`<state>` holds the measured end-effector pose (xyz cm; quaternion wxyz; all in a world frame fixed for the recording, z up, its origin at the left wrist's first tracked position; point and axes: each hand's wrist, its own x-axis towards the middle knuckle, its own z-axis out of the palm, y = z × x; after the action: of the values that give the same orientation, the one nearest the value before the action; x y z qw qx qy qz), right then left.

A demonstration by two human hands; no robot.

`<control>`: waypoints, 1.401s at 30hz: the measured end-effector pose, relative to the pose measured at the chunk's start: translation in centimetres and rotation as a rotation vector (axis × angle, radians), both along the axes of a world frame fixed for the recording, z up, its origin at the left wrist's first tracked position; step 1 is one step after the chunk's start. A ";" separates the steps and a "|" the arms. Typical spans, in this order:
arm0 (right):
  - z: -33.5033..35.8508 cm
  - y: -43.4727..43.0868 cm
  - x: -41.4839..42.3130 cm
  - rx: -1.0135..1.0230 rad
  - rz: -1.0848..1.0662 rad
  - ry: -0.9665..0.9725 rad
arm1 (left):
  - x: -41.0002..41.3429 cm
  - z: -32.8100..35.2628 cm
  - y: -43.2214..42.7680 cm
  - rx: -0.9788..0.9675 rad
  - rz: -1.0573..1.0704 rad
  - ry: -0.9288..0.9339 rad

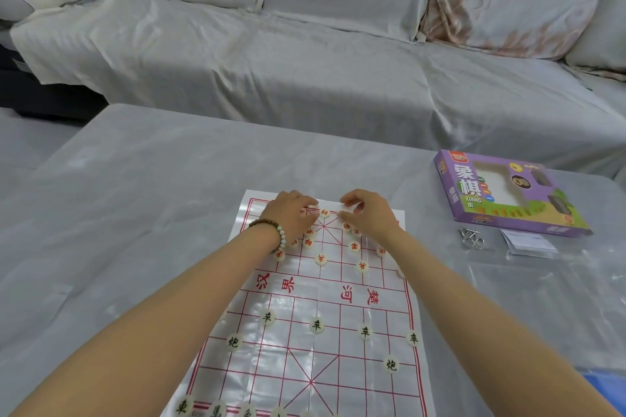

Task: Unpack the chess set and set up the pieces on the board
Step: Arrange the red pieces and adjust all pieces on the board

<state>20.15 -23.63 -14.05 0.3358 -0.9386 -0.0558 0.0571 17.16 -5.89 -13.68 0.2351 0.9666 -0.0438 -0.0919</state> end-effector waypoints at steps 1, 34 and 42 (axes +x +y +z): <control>0.0 0.0 -0.1 -0.031 -0.022 -0.011 | 0.3 -0.1 -0.2 -0.017 0.012 0.000; -0.1 -2.0 -2.6 -0.300 -0.028 -0.069 | 0.6 -0.1 1.1 -0.161 0.081 -0.023; 0.1 -0.6 -2.9 -0.314 -0.018 -0.134 | -1.9 0.4 1.7 -0.240 0.002 0.042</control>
<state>17.21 -24.20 -13.93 0.1812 -0.9816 -0.0598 -0.0004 15.28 -4.18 -13.24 0.3499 0.9295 -0.0487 -0.1063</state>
